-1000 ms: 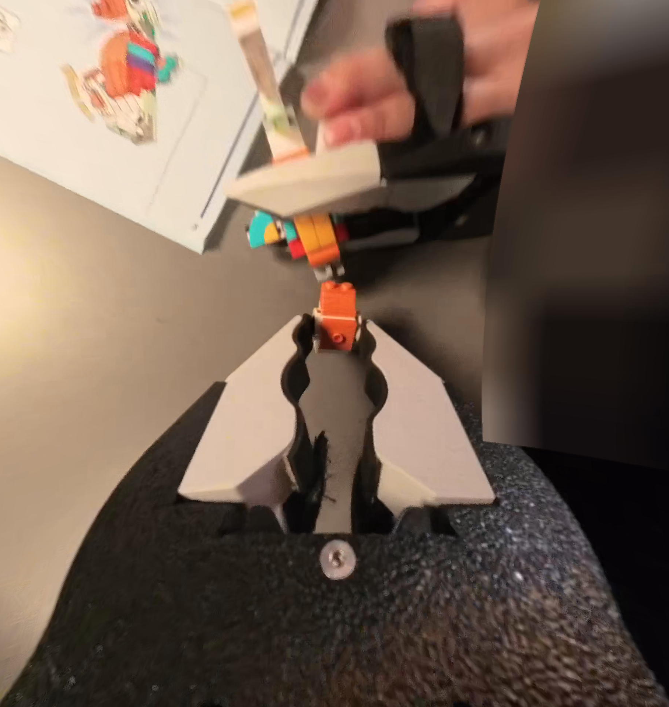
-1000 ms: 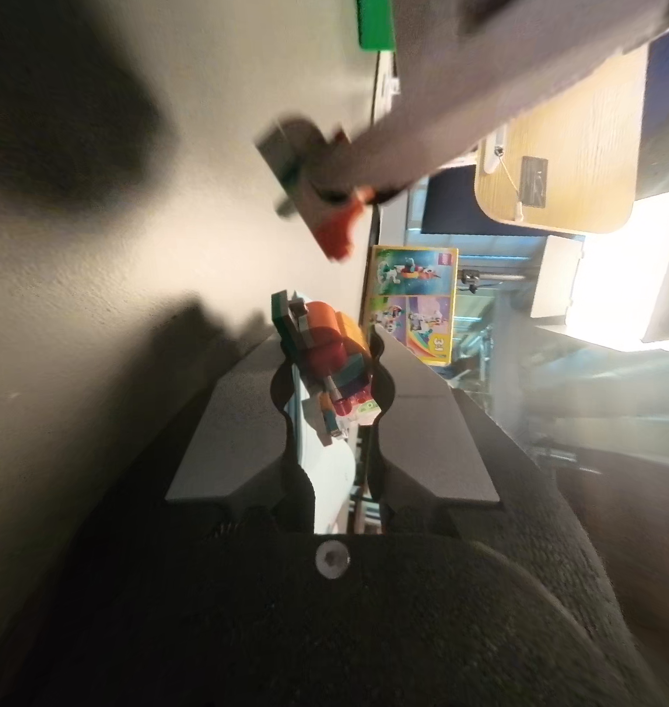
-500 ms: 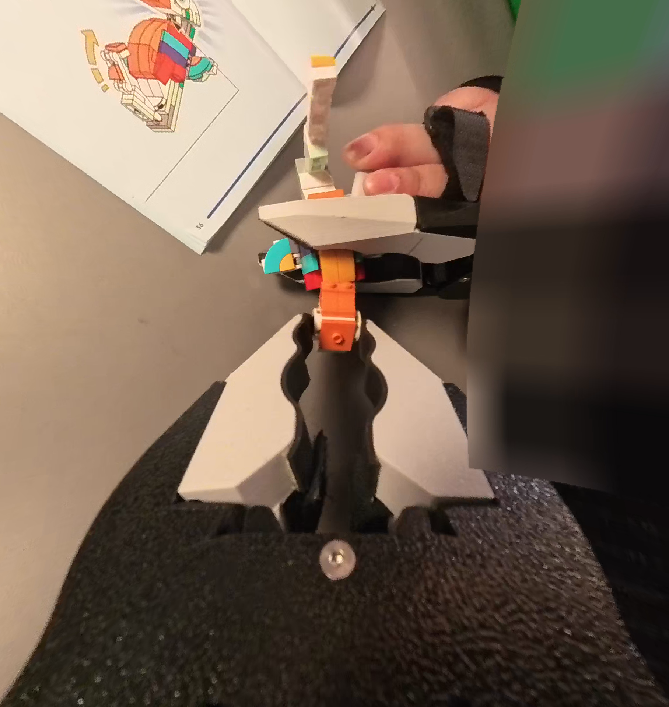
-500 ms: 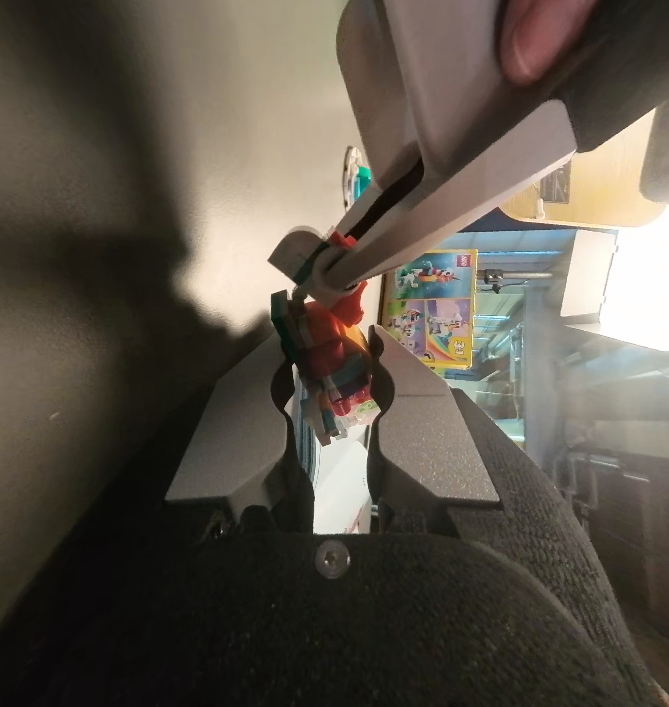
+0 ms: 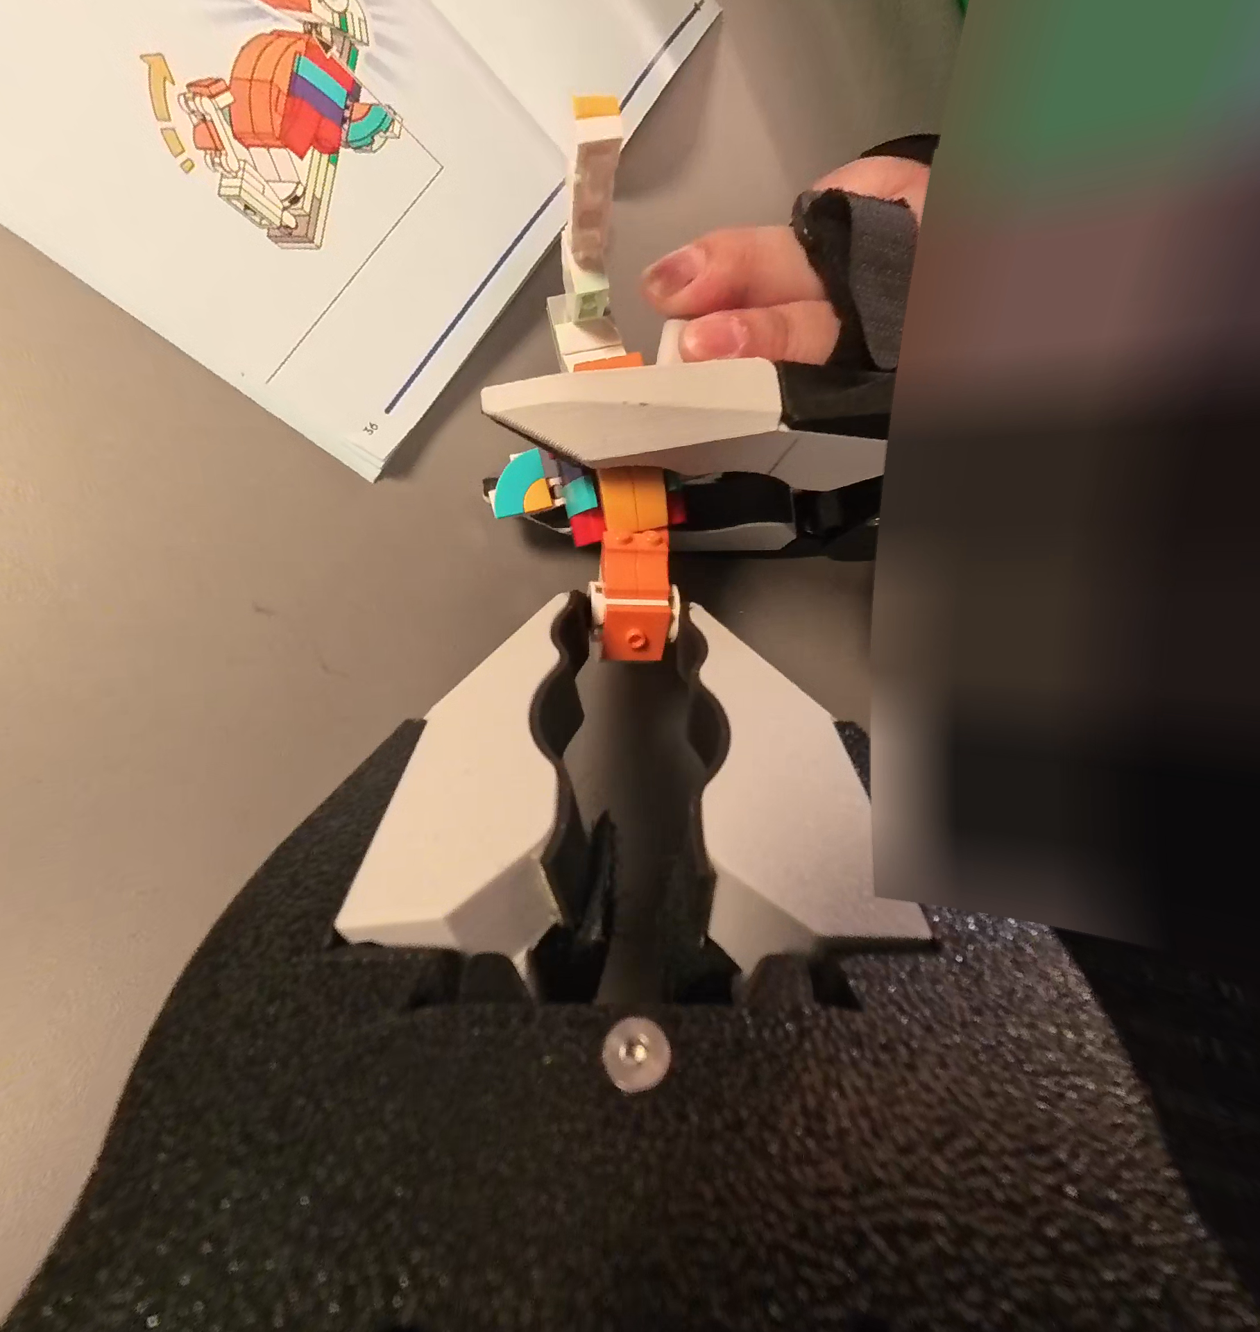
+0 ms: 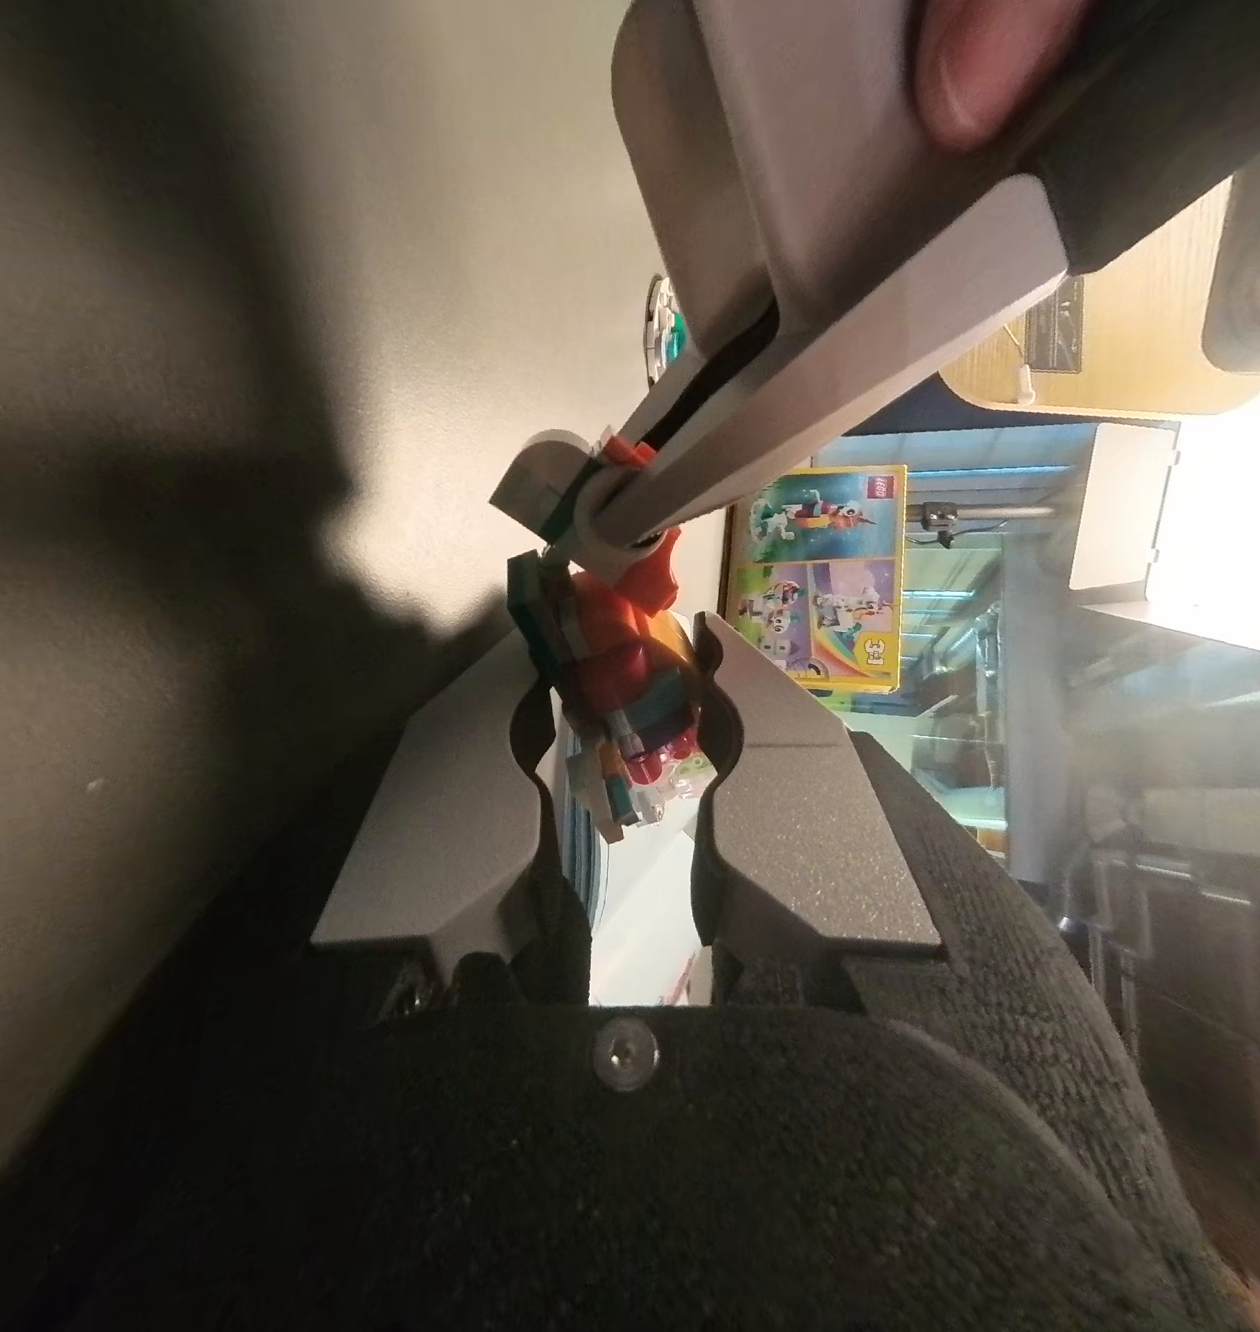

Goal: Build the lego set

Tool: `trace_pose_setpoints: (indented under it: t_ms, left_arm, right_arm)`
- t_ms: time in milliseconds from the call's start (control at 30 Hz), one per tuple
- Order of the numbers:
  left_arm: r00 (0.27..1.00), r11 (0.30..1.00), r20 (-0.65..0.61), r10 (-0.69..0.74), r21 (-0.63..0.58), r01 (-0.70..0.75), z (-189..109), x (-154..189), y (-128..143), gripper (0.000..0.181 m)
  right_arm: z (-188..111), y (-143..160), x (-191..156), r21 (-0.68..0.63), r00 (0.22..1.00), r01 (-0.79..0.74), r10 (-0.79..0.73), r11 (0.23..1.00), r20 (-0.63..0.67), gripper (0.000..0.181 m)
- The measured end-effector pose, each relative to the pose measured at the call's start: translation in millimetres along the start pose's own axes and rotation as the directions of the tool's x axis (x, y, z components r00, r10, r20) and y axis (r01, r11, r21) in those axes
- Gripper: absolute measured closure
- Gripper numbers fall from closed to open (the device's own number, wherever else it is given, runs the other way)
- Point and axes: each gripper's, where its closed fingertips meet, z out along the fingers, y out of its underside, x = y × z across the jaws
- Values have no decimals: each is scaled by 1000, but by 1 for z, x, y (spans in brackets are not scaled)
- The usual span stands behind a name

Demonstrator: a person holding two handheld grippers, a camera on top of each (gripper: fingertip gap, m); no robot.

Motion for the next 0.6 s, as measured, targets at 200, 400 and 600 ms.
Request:
trace_pose_setpoints:
  t_ms: [200, 400, 600]
  left_arm:
    - [1000, 1000, 7, 10, 6, -10, 0, 1, 1, 159]
    - [998, 998, 43, 41, 54, -43, -4, 2, 1, 159]
    - [977, 935, 162, 135, 304, -180, -21, -7, -27, 159]
  right_arm:
    - [0, 0, -1, 6, 1000, 1, -1, 1000, -5, 147]
    - [0, -1, 0, 14, 1000, 9, -9, 1000, -19, 146]
    - [-1, 3, 17, 27, 987, 69, -65, 997, -146, 145]
